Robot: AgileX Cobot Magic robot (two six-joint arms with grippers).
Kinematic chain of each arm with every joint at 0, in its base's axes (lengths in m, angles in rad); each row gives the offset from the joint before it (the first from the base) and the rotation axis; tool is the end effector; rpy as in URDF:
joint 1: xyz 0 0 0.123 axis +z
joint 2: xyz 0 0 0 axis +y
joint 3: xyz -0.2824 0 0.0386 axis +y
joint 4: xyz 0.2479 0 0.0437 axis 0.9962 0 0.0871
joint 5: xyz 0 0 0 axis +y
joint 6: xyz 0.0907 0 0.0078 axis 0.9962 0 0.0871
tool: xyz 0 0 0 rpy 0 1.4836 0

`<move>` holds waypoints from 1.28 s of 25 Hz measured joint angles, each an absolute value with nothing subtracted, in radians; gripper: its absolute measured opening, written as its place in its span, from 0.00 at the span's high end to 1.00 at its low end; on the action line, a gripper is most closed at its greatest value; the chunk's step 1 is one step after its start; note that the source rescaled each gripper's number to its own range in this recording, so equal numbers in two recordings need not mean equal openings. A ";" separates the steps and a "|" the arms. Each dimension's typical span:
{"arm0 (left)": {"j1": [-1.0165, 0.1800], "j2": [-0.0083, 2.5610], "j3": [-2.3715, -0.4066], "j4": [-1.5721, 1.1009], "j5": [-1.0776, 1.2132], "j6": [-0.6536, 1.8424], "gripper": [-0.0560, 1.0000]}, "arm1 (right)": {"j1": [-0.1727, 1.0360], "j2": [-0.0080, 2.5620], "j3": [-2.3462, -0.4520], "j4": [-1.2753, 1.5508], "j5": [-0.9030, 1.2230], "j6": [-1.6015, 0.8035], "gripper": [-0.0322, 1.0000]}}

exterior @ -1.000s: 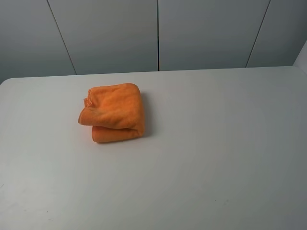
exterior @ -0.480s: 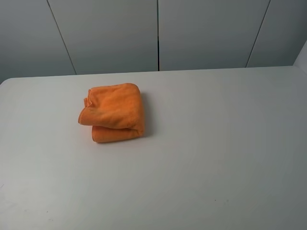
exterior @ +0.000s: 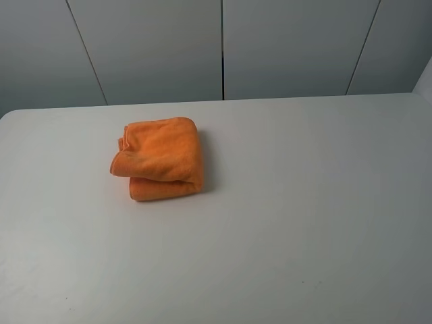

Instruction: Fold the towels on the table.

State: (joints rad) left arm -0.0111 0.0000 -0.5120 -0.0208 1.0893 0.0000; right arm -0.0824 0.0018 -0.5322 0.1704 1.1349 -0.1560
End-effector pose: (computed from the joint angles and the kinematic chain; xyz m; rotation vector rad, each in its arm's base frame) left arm -0.0075 -0.0016 0.2782 0.0129 2.0608 -0.0318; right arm -0.0110 0.0150 0.2811 -0.0950 2.0742 0.0592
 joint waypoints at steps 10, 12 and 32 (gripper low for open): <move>-0.011 0.000 -0.512 -0.021 1.089 0.000 0.00 | -0.082 0.002 -0.522 0.168 1.111 -0.172 0.00; -0.011 0.000 -0.512 -0.021 1.089 0.000 0.00 | -0.082 0.002 -0.522 0.168 1.111 -0.172 0.00; -0.011 0.000 -0.512 -0.021 1.089 0.000 0.00 | -0.082 -0.001 -0.514 0.168 1.105 -0.168 0.00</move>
